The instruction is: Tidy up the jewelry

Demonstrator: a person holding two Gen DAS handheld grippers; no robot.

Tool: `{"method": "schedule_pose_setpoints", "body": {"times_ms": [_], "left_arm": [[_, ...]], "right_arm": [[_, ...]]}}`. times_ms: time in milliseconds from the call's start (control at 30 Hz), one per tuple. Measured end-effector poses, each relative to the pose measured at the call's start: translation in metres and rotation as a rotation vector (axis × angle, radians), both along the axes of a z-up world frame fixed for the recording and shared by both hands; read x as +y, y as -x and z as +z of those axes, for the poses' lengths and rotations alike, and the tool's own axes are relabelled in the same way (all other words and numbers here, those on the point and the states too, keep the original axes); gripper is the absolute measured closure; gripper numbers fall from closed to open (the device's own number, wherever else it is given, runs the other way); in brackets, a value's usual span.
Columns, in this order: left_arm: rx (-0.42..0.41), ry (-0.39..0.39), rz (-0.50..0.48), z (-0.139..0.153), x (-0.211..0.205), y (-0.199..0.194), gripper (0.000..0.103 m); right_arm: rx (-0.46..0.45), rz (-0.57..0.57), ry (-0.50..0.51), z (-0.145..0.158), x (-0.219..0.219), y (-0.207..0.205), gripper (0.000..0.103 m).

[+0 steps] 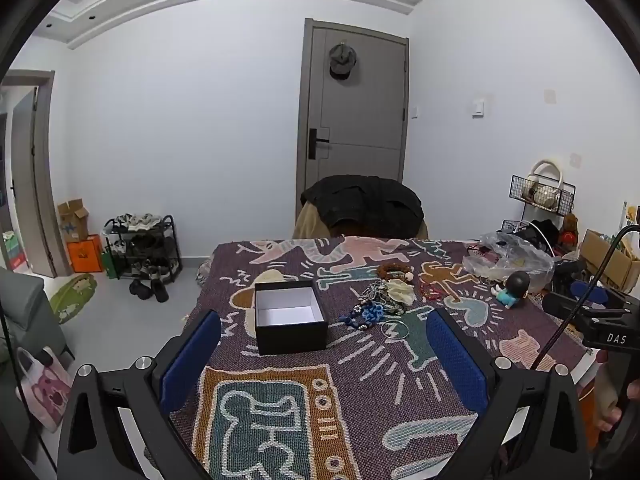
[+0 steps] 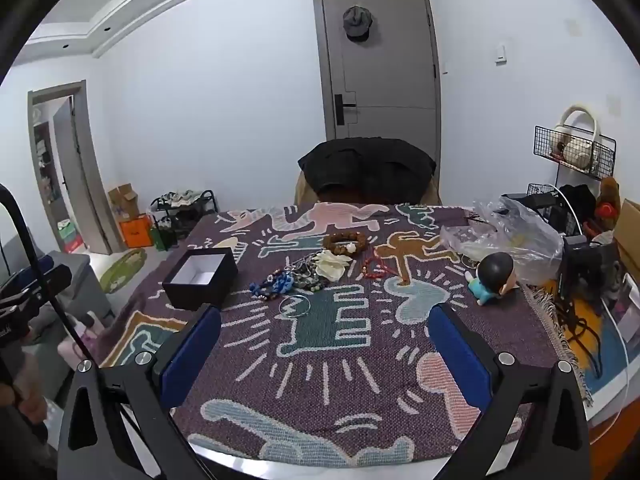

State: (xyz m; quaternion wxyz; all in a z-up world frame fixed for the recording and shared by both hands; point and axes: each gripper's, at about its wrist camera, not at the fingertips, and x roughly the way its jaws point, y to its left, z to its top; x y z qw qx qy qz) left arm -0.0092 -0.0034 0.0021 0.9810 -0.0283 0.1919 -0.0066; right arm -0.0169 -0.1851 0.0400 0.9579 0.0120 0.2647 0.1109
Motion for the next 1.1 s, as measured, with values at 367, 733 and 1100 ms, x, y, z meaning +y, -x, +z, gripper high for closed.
{"method": "schedule_pose_setpoints", "body": {"times_ms": [367, 733, 1100], "left_arm": [[-0.003, 0.001, -0.002, 0.0032, -0.0008, -0.0007, 0.001], [-0.006, -0.002, -0.001, 0.002, -0.0019, 0.0004, 0.001], [-0.006, -0.001, -0.002, 0.0032, -0.0029, 0.0, 0.001]], "right_arm": [[0.004, -0.001, 0.004, 0.0004, 0.0026, -0.0029, 0.0], [0.001, -0.003, -0.001, 0.0017, -0.0025, 0.0044, 0.0], [-0.002, -0.004, -0.003, 0.0013, -0.0008, 0.0029, 0.0]]}}
